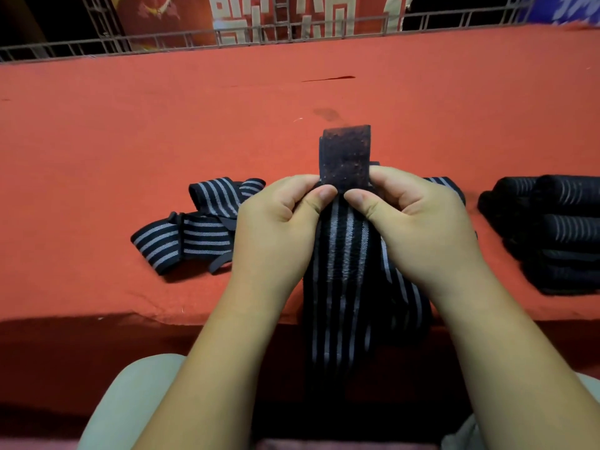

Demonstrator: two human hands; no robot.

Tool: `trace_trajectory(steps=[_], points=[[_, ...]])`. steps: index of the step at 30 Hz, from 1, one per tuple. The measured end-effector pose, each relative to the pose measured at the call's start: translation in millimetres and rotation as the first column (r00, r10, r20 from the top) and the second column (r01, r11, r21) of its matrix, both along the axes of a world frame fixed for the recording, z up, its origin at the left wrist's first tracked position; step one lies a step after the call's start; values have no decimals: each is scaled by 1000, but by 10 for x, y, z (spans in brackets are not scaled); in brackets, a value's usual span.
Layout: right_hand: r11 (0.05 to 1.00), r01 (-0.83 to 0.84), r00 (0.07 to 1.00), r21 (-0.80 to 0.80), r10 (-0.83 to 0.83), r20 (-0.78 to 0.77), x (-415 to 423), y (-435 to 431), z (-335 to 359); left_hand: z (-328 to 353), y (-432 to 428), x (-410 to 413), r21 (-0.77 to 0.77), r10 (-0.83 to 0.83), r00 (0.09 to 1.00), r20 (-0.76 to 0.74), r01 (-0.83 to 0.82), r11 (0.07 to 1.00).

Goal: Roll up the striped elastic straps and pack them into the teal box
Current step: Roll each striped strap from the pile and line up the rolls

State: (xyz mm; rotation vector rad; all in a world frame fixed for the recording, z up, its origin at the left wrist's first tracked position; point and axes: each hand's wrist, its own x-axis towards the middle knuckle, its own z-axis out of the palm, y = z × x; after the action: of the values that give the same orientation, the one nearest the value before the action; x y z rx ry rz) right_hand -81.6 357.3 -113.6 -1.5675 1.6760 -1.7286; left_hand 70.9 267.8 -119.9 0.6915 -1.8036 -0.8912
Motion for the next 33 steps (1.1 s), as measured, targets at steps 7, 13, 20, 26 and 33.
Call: trace_trajectory(steps=[7, 13, 20, 26, 33], points=[[998, -57, 995, 3, 57, 82, -46, -24, -36, 38, -81, 64, 207, -191, 979, -77, 203, 957], [983, -182, 961, 2, 177, 212, -147, -38, -47, 44, -140, 87, 333, -263, 952, -155, 302, 893], [972, -235, 920, -32, 233, 316, -239, -20, -108, 41, -182, 78, 321, -261, 946, -190, 311, 895], [981, -189, 919, -39, 191, 344, -201, -33, -118, 33, -176, 50, 340, -224, 953, -205, 284, 897], [976, -218, 931, -8, 211, 298, -245, 14, -51, 7, -173, 16, 344, -196, 948, -252, 277, 897]])
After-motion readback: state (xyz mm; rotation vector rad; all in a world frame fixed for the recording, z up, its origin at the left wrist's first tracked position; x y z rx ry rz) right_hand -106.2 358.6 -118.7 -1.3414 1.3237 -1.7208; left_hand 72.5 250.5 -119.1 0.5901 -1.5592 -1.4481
